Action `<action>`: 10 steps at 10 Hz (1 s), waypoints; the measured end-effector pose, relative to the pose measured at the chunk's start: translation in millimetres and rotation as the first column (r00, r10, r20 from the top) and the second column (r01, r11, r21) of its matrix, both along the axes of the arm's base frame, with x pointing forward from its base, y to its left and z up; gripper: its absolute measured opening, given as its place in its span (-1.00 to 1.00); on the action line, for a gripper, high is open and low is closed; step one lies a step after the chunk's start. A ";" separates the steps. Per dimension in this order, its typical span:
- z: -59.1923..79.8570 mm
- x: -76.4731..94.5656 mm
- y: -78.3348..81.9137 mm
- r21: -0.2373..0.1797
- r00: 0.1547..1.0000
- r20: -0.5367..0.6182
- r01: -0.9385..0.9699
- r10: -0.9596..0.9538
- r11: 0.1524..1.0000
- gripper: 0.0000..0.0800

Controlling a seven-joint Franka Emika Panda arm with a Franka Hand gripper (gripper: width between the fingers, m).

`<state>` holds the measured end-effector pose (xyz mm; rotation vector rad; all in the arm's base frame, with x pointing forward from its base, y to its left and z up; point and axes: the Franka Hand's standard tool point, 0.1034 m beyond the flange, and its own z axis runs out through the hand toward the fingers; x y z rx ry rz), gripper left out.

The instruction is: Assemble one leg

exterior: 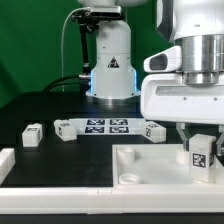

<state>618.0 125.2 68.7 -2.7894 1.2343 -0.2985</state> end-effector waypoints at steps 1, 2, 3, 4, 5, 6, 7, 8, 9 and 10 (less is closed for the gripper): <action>-0.1 0.0 0.5 0.018 0.992 0.003 0.127 -0.127 0.992 -0.27; -0.1 0.2 0.8 0.038 0.972 0.004 0.234 -0.235 0.971 -0.27; 0.1 0.4 0.7 0.056 0.950 0.003 0.310 -0.311 0.949 -0.27; 0.4 0.6 0.7 0.070 0.935 0.000 0.353 -0.354 0.933 -0.27; 0.5 0.7 0.8 0.067 0.940 0.001 0.341 -0.342 0.938 -0.27; 0.4 0.6 0.9 0.058 0.955 0.004 0.297 -0.298 0.953 -0.27; 0.6 0.9 1.0 0.056 0.959 0.005 0.284 -0.285 0.957 0.21; 0.7 1.1 0.6 0.031 0.983 0.010 0.183 -0.184 0.983 0.21; 0.9 1.2 0.4 -0.006 1.000 0.011 0.024 -0.024 1.000 0.53; 1.2 1.0 2.2 -0.029 0.996 0.008 -0.086 0.086 0.996 0.60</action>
Offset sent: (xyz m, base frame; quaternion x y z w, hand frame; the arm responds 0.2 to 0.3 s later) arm 0.0022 -0.0034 -0.0037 0.0095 0.0134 0.2268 0.9738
